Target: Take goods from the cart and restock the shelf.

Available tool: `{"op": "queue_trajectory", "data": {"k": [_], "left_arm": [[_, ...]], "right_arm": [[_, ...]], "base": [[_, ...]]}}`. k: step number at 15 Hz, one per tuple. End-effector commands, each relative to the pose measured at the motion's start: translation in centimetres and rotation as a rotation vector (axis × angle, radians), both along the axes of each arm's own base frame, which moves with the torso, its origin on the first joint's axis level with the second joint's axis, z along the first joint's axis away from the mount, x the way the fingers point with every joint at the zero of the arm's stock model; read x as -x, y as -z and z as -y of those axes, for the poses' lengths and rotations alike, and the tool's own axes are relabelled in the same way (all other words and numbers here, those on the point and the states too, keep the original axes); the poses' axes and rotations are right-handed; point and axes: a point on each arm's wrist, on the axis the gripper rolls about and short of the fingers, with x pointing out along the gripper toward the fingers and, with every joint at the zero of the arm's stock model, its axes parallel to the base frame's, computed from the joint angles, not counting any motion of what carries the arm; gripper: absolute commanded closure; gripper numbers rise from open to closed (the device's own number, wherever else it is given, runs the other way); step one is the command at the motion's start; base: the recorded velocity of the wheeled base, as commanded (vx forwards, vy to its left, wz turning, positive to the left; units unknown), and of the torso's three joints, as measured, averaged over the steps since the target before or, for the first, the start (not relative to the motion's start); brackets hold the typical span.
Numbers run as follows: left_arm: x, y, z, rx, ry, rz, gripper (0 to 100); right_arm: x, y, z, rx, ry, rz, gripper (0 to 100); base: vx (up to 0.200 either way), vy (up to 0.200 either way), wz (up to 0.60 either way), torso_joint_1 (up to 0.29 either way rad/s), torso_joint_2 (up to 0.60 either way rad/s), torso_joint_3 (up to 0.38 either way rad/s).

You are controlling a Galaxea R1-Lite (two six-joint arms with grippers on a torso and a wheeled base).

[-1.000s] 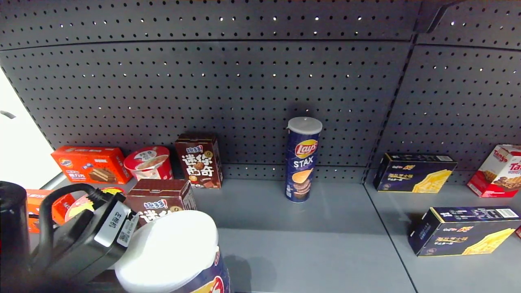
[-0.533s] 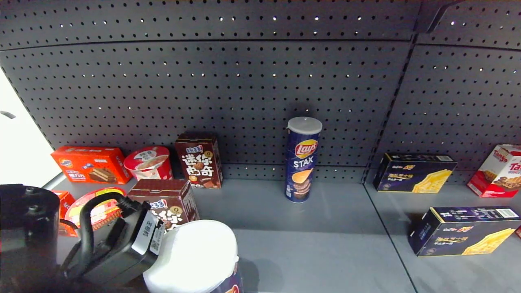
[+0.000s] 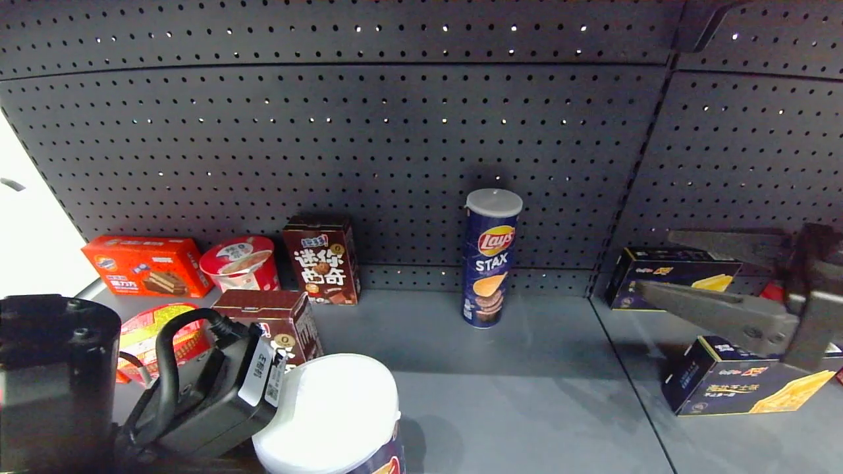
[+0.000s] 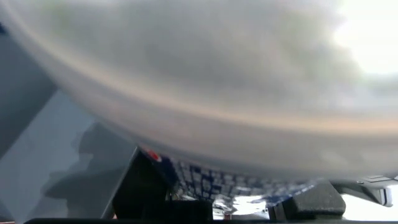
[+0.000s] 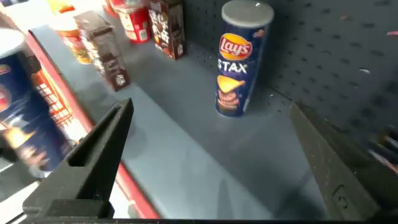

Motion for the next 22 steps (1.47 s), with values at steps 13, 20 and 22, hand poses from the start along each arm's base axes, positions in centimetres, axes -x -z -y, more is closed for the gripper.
{"op": "queue_trajectory", "data": {"k": [13,20,22], "left_arm": [[-0.1,-0.5,0.1,0.012,0.002,0.016,100],[-0.4,-0.6,0.0,0.013,-0.016,0.021,100],[-0.5,-0.6,-0.2,0.013,-0.027,0.022,100]], "right_arm": [[-13.9,4.2,-2.2,0.053,-0.239,0.070,0],[-17.2,5.8,-3.5,0.059,-0.249,0.035,0],[-17.6,6.2,-3.8,0.062,-0.252,0.025,0]], "base": [[0.000,0.000,0.00,0.000,0.00,0.000],[0.000,0.000,0.00,0.000,0.00,0.000],[0.000,0.000,0.00,0.000,0.00,0.000]]}}
